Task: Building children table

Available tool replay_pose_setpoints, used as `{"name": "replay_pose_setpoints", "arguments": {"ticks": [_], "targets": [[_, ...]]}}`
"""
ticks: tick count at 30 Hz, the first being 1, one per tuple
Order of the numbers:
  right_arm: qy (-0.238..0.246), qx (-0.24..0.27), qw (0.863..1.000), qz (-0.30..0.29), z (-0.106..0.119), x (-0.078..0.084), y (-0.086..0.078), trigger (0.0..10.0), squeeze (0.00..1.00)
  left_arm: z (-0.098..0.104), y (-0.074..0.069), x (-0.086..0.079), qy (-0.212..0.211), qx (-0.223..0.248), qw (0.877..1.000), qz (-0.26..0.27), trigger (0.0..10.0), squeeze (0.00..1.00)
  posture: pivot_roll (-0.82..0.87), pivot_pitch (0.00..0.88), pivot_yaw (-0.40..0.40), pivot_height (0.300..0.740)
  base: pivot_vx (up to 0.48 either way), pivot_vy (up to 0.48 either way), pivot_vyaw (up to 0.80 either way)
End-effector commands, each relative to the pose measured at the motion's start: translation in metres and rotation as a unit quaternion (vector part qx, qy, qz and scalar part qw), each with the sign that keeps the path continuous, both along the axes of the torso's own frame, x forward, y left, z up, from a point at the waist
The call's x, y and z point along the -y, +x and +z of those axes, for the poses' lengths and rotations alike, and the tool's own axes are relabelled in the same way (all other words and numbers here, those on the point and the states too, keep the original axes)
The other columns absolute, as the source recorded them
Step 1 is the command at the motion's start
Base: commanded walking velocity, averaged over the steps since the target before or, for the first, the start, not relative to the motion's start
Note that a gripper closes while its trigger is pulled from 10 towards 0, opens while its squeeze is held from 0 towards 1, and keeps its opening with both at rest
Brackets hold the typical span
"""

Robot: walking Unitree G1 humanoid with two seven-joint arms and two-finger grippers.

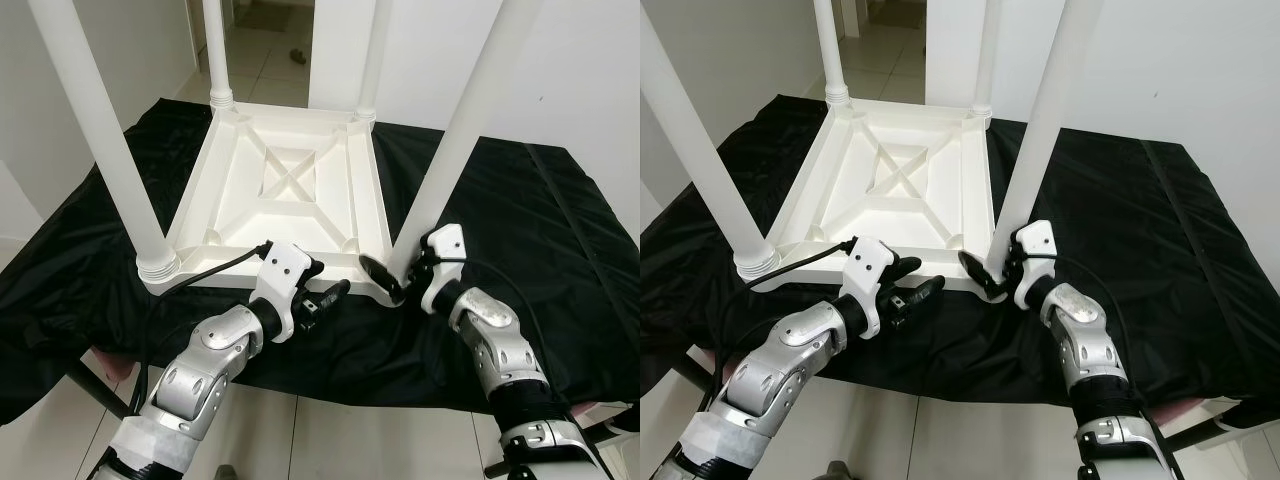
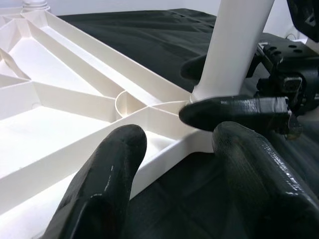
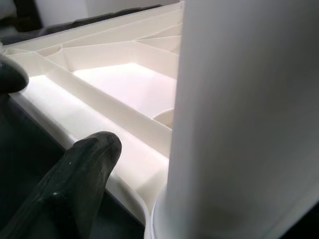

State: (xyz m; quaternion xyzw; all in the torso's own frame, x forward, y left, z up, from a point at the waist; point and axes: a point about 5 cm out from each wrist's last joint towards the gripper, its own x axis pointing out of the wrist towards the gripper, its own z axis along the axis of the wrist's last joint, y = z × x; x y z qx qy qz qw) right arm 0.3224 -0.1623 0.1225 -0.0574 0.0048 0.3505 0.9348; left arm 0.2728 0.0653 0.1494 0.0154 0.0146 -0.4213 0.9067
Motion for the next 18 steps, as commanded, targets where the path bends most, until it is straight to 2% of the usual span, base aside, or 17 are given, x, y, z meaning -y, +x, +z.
{"name": "replay_pose_setpoints", "arguments": {"ticks": [1,3,13,15,17,18], "targets": [[-0.014,-0.012,0.999,0.026,-0.007,-0.0038,-0.0023,4.5,0.0,0.0019,0.0003,0.0018,0.001,0.002,1.0,-0.014,10.0,0.0,0.05,0.0,-0.027,0.74,0.0,0.0,0.0],[-0.018,-0.02,0.999,0.034,-0.0118,-0.0045,-0.0045,0.0,0.0,0.0024,0.0001,0.0019,0.0,0.003,1.0,-0.015,10.0,0.0,0.05,0.0,-0.024,0.74,0.0,0.0,0.0],[-0.002,-0.016,0.999,0.03,-0.014,-0.0018,-0.0063,0.0,0.0,0.002,-0.0016,0.0028,0.0,0.001,1.0,-0.019,10.0,0.0,0.05,0.0,-0.026,0.74,0.0,0.0,0.0],[0.019,-0.017,1.0,-0.003,-0.0141,-0.001,-0.0044,0.0,0.0,0.0013,-0.0028,0.0034,0.0,-0.001,1.0,-0.021,10.0,0.0,0.05,0.0,-0.029,0.74,0.0,0.0,0.0],[0.024,-0.018,0.999,-0.012,-0.0141,-0.0008,-0.0039,0.0,0.0,0.0011,-0.0032,0.0036,0.0,-0.001,1.0,-0.021,10.0,0.0,0.05,0.0,-0.029,0.74,0.0,0.0,0.0],[0.027,-0.016,0.999,-0.044,-0.0158,-0.0043,-0.0044,0.0,0.0,0.0008,-0.0043,0.0041,-0.001,-0.002,1.0,-0.022,10.0,0.0,0.05,0.0,-0.036,0.74,0.0,0.0,0.0]]}}
